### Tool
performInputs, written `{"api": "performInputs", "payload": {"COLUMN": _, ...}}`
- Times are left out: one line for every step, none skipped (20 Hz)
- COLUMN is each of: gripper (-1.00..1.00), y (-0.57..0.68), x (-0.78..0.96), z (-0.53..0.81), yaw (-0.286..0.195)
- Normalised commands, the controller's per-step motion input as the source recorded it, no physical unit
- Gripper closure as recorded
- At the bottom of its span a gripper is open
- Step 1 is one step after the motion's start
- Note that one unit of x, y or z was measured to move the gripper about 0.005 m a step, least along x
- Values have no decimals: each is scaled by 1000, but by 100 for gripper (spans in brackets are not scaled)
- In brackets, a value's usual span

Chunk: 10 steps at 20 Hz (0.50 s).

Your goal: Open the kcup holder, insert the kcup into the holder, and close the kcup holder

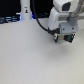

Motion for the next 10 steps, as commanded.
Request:
{"api": "performInputs", "payload": {"gripper": -100, "y": 540, "x": -718, "z": 21, "yaw": 67}}
{"api": "performInputs", "payload": {"gripper": -100, "y": 538, "x": -753, "z": 16, "yaw": 62}}
{"api": "performInputs", "payload": {"gripper": -100, "y": 513, "x": -784, "z": 11, "yaw": 64}}
{"api": "performInputs", "payload": {"gripper": -100, "y": 483, "x": -851, "z": 8, "yaw": 60}}
{"api": "performInputs", "payload": {"gripper": -100, "y": 459, "x": -904, "z": 6, "yaw": 55}}
{"api": "performInputs", "payload": {"gripper": -100, "y": 438, "x": -924, "z": 2, "yaw": 54}}
{"api": "performInputs", "payload": {"gripper": -100, "y": 429, "x": -922, "z": -10, "yaw": 55}}
{"api": "performInputs", "payload": {"gripper": -100, "y": 418, "x": -914, "z": -17, "yaw": 57}}
{"api": "performInputs", "payload": {"gripper": -100, "y": 404, "x": -907, "z": -20, "yaw": 61}}
{"api": "performInputs", "payload": {"gripper": -100, "y": 389, "x": -849, "z": -12, "yaw": 71}}
